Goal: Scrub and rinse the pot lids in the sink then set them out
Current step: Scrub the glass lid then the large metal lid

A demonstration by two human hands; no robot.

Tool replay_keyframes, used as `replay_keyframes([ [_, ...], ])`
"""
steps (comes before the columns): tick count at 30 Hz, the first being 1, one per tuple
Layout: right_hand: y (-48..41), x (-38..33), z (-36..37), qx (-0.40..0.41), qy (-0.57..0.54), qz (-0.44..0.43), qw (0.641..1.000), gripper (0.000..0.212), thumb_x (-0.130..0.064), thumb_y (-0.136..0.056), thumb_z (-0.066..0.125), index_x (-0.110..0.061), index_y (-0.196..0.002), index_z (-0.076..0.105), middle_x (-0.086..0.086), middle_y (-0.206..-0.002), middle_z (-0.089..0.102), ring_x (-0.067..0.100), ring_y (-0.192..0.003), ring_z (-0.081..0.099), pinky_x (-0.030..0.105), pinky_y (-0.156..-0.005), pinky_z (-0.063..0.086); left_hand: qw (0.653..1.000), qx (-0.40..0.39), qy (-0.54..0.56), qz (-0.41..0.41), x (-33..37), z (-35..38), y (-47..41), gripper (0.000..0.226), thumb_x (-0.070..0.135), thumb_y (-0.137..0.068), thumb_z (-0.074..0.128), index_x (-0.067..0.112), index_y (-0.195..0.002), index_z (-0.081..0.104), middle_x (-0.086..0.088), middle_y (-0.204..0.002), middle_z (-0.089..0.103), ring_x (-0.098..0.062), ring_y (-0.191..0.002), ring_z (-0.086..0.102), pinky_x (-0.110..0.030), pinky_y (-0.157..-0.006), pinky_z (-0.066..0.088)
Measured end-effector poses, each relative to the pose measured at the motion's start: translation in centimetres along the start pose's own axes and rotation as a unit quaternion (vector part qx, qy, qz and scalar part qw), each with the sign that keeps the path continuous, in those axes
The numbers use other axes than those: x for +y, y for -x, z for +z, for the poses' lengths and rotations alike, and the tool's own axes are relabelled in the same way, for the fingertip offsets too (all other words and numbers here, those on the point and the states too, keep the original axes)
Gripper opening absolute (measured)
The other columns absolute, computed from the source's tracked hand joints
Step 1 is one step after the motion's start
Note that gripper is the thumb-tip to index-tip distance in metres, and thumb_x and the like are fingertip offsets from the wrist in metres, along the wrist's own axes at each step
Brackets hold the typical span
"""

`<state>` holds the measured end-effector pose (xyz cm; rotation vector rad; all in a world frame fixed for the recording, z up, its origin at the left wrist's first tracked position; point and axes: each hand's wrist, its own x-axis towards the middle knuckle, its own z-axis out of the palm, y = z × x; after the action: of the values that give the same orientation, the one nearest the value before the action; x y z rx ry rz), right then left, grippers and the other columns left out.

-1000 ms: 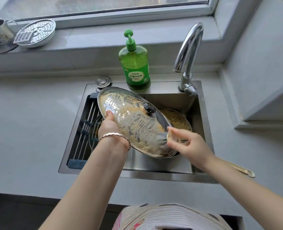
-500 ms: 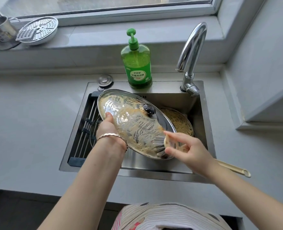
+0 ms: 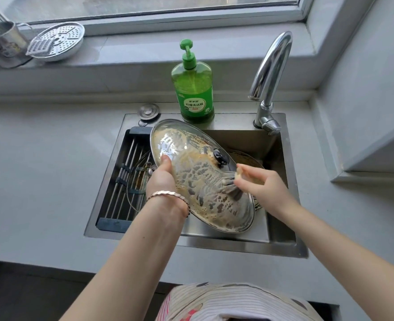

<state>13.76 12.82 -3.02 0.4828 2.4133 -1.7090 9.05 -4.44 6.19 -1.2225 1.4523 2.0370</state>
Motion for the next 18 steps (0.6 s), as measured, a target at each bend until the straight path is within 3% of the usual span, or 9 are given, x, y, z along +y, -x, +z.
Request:
replay_keyframes([
  [3,0.4,-0.3,0.6,-0.036,0.017,-0.027,0.999,0.046,-0.035,-0.081,0.066,-0.03,-0.126,0.057,-0.014,-0.122,0.059,0.006,-0.116,0.05,0.031,-0.101,0.038,1.0,0.003,-0.008,-0.013,-0.2,-0.3,-0.2,0.037,0.04,-0.09,0.055,0.007,-0.107,0.056,-0.013,-0.097,0.064,-0.03,-0.079,0.061,-0.049,-0.077,0.048],
  [7,-0.9,2.1,-1.3,0.022,0.084,0.095,0.992,0.049,-0.041,-0.088,0.057,-0.016,-0.13,0.053,0.004,-0.129,0.057,0.02,-0.116,0.053,0.035,-0.098,0.042,0.999,-0.002,-0.033,-0.011,-0.3,-0.9,-0.5,0.034,0.039,-0.09,0.056,0.007,-0.103,0.056,-0.013,-0.097,0.064,-0.03,-0.079,0.062,-0.048,-0.077,0.05],
  [10,-1.5,2.0,-2.1,0.071,-0.028,0.124,0.989,0.053,-0.049,-0.079,0.065,-0.01,-0.115,0.06,0.001,-0.094,0.062,0.009,-0.071,0.054,0.024,-0.06,0.043,0.998,0.006,-0.054,-0.012,0.0,-1.0,-1.0,0.028,0.033,-0.092,0.056,0.006,-0.097,0.056,-0.011,-0.085,0.063,-0.027,-0.069,0.06,-0.043,-0.064,0.052],
  [12,-1.8,0.8,-2.6,0.063,-0.12,0.111,0.984,0.037,-0.044,-0.072,0.074,-0.016,-0.092,0.061,-0.009,-0.07,0.054,-0.001,-0.051,0.048,0.014,-0.046,0.036,0.998,0.004,-0.067,-0.019,0.1,-0.8,-1.1,0.025,0.03,-0.093,0.054,0.005,-0.097,0.054,-0.009,-0.078,0.06,-0.024,-0.063,0.059,-0.04,-0.057,0.049],
  [13,-2.0,0.4,-2.7,0.043,-0.124,0.099,0.986,0.033,-0.04,-0.069,0.077,-0.019,-0.089,0.06,-0.012,-0.068,0.054,-0.003,-0.05,0.049,0.011,-0.045,0.036,0.997,-0.001,-0.082,-0.016,0.1,-0.6,-1.2,0.024,0.029,-0.094,0.053,0.005,-0.097,0.053,-0.009,-0.077,0.06,-0.023,-0.063,0.059,-0.039,-0.058,0.05],
  [15,-2.2,-0.7,-2.1,-0.008,-0.091,0.085,0.992,0.036,-0.034,-0.068,0.08,-0.021,-0.096,0.061,-0.01,-0.079,0.063,0.0,-0.069,0.059,0.014,-0.057,0.046,0.993,-0.017,-0.119,-0.006,0.1,-0.2,-1.3,0.023,0.028,-0.095,0.051,0.005,-0.101,0.052,-0.008,-0.081,0.061,-0.024,-0.066,0.06,-0.041,-0.067,0.052],
  [17,-2.2,-1.5,-1.2,-0.054,-0.063,0.099,0.992,0.041,-0.033,-0.065,0.082,-0.019,-0.099,0.065,0.001,-0.092,0.07,0.015,-0.085,0.066,0.024,-0.073,0.053,0.988,-0.029,-0.153,-0.008,0.4,0.3,-1.6,0.024,0.027,-0.095,0.051,0.006,-0.106,0.053,-0.009,-0.084,0.062,-0.024,-0.07,0.062,-0.04,-0.07,0.054],
  [18,-2.3,-1.6,-0.8,-0.065,-0.051,0.104,0.991,0.042,-0.035,-0.062,0.082,-0.018,-0.098,0.068,0.006,-0.095,0.071,0.022,-0.088,0.067,0.029,-0.077,0.053,0.986,-0.039,-0.163,-0.012,0.7,0.6,-1.7,0.022,0.026,-0.095,0.051,0.006,-0.104,0.054,-0.008,-0.08,0.063,-0.023,-0.066,0.062,-0.037,-0.064,0.054],
])
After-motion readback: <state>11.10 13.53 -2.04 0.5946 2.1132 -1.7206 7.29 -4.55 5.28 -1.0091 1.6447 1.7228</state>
